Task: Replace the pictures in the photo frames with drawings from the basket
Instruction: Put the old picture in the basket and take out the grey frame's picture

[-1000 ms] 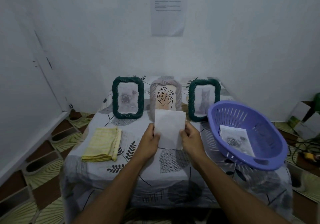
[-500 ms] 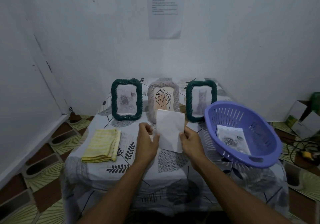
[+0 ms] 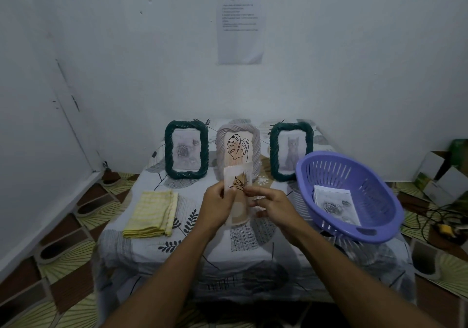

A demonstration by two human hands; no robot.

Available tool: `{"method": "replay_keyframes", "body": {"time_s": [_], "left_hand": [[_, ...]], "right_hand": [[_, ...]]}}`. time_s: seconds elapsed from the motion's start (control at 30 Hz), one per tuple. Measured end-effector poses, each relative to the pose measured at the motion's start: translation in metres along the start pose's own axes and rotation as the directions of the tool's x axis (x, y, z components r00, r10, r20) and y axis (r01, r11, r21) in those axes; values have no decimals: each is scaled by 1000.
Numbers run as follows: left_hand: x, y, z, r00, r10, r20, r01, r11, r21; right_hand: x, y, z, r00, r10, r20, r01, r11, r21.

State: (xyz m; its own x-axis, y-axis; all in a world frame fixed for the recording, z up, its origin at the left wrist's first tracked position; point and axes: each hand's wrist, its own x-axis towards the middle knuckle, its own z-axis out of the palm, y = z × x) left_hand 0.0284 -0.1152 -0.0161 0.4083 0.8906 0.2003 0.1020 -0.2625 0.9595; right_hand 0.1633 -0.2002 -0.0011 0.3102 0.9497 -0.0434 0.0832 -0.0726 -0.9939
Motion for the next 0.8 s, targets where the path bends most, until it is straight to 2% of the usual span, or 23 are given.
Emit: {"method": "replay_keyframes", "body": {"time_s": [0.07, 0.13, 0.23, 0.33, 0.47, 0.57, 0.7, 0.8], "left_hand": [[3, -2, -1, 999, -47, -3, 47, 998, -32], [4, -2, -4, 997, -73, 37, 76, 995, -61], [6, 1, -6, 995, -28, 101, 36, 996, -81], [5, -1, -4, 992, -17, 123, 32, 991, -126], [-1, -18, 2, 990, -44, 135, 53, 997, -60], [-3, -21, 3, 995, -39, 95, 42, 999, -28], [9, -3, 6, 1000, -6, 23, 6, 1000, -1], [18, 29, 20, 1000, 27, -11, -27, 999, -46]], "right_hand": [[4, 2, -2, 987, -39, -153, 25, 995, -92], [7, 3, -4, 969, -35, -243, 21, 998, -57], [13, 0, -3, 980, -28, -195, 37, 998, 44], [12, 0, 3, 973, -70, -221, 83, 995, 50], [8, 19, 10, 965, -56, -255, 50, 998, -28], [7, 21, 11, 963, -71, -260, 55, 996, -71], [7, -5, 1, 931, -162, -327, 93, 972, -217], [7, -30, -26, 891, -222, -396, 112, 953, -281]]}}
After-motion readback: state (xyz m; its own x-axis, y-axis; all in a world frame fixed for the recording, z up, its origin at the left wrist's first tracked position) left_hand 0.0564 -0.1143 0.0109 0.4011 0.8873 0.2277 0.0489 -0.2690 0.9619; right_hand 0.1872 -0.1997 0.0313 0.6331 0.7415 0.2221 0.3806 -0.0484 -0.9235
